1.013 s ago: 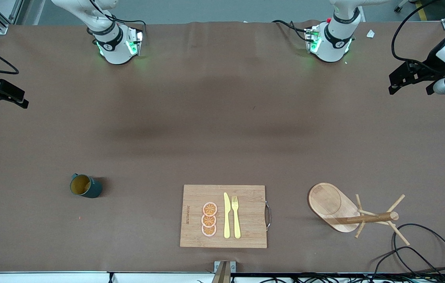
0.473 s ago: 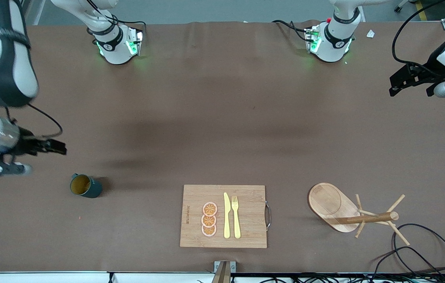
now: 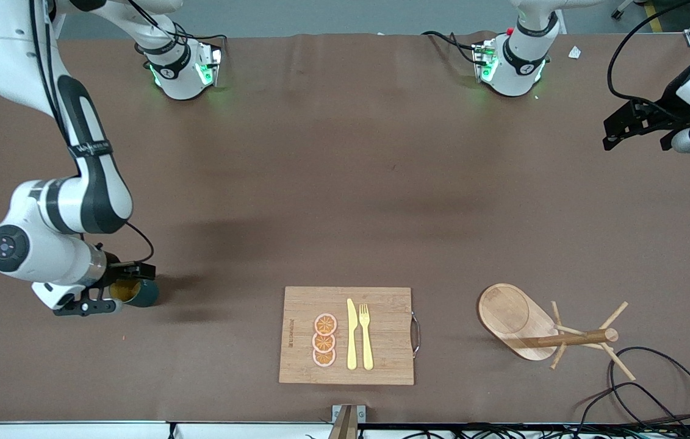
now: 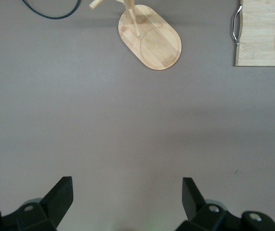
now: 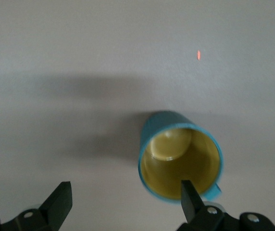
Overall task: Pass cup and hang on rack
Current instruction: 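Lower the right gripper onto the teal mug and grasp its rim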
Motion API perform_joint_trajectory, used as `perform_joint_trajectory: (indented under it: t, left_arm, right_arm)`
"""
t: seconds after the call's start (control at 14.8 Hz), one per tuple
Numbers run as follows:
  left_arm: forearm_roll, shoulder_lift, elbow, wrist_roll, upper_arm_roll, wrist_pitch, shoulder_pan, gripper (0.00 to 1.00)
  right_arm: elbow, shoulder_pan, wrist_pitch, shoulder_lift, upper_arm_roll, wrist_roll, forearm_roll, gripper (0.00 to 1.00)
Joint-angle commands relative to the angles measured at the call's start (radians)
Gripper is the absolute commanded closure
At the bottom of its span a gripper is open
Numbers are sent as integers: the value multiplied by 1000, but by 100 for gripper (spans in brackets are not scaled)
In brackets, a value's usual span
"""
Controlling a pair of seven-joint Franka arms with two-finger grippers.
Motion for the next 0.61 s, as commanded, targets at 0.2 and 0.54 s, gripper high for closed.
perform_joint_trajectory:
  t: [0.2, 0.54]
  left_arm:
    - [-3, -9, 19, -6, 0, -26, 0, 0]
    - [-3, -3, 25, -2, -4, -23, 0, 0]
  right_arm:
    - [20, -12, 49, 51, -8, -2, -9, 25]
    - [17, -20, 46, 57, -9, -2, -7, 73]
